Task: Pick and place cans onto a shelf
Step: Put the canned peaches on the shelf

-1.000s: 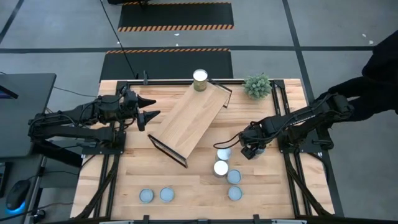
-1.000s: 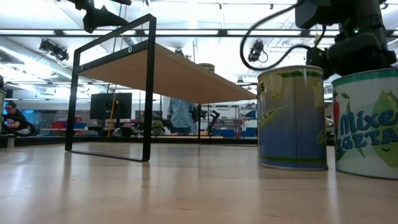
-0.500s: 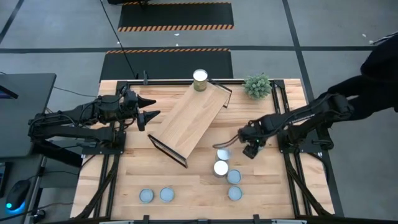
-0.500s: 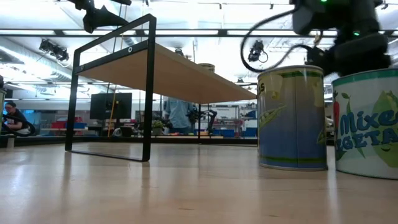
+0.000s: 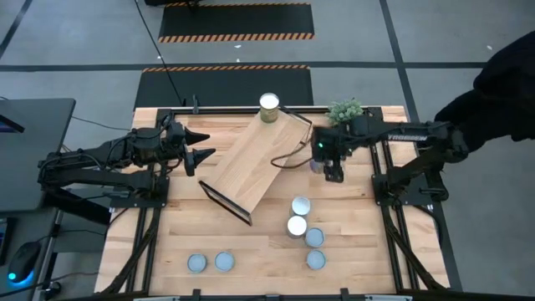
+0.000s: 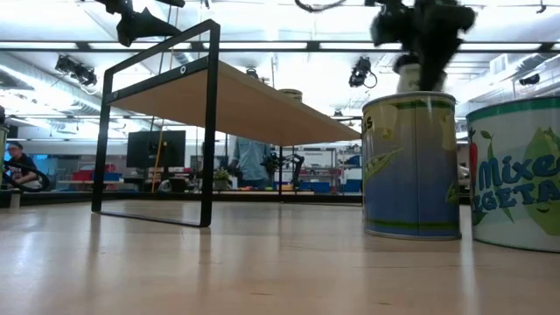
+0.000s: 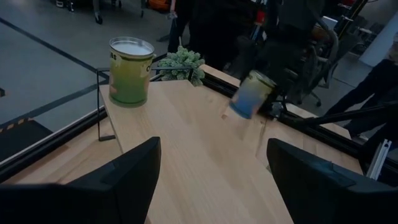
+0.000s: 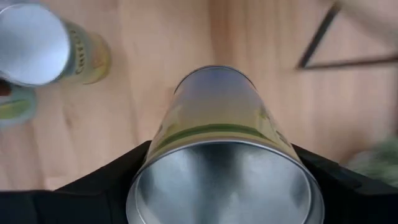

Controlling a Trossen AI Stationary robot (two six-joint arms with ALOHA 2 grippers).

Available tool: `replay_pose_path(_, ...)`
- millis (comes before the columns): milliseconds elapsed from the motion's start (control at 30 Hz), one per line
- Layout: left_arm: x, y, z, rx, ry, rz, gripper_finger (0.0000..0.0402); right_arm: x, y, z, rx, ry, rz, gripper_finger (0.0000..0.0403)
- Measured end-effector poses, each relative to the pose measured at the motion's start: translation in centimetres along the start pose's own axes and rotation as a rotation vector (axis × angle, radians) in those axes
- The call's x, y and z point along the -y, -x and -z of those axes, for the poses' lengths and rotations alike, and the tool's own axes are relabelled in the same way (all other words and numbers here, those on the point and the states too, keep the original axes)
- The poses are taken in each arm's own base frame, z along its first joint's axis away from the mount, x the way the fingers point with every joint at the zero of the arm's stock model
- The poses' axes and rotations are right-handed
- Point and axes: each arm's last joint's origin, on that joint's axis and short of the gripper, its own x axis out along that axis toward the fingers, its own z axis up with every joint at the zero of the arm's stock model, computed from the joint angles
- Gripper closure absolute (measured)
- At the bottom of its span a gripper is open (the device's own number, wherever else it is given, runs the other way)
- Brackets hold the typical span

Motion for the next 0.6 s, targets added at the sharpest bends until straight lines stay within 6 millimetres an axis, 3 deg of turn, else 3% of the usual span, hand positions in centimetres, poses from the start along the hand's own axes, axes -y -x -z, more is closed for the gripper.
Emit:
replay_pose_path(333,0.0,0.0,0.0,0.0,0.019,0.0,0.0102,2.2,2.1,-6.5,-0.026,0.258,0.081,0.0086)
replay_pose_path(600,0.0,0.0,0.0,-0.001,0.022,0.0,0.0102,2.7,3.7,-9.3,0.012,0.4,0.157,0.0086)
